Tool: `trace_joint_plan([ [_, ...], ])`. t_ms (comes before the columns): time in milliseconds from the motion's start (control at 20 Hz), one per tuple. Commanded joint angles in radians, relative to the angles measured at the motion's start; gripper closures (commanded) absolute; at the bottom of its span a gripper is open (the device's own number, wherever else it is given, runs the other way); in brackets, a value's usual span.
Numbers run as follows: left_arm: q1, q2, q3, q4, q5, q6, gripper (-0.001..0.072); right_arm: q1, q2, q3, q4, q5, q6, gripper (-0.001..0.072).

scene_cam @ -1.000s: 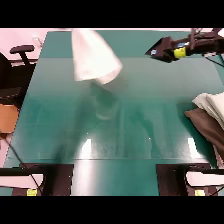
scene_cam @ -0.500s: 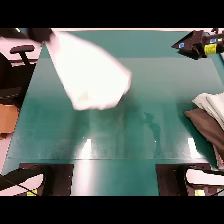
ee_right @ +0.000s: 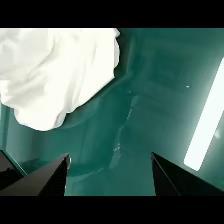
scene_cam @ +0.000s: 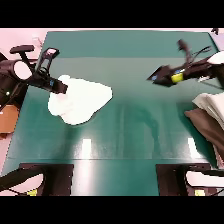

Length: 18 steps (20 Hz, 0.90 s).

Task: Fold the shirts.

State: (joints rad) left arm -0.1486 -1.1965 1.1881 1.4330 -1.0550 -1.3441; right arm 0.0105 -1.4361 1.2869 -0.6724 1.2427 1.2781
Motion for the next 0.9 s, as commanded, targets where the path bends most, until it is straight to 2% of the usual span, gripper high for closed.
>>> trace_joint_plan([
  [0,0.002,0.001,-0.034,0.031,0.009,0.01,0.0686,0.141,-0.097,-0.078,0.065,-0.178,-0.015,0.0116],
  [100,0.002,0.001,-0.034,0.031,0.005,0.011,0.0686,0.202,-0.214,-0.021,0.108,-0.23,-0.015,0.0116],
  [400,0.002,0.001,-0.034,0.031,-0.001,0.018,0.0686,0.285,-0.497,0.241,0.133,-0.236,-0.019,0.0119],
  [750,0.002,0.001,-0.034,0.03,-0.002,0.018,0.0685,0.336,-0.701,0.522,0.133,-0.209,0.071,0.0121],
  [850,0.002,0.002,-0.034,0.03,-0.015,0.018,0.0686,0.363,-0.742,0.597,0.132,-0.164,0.092,0.0231],
])
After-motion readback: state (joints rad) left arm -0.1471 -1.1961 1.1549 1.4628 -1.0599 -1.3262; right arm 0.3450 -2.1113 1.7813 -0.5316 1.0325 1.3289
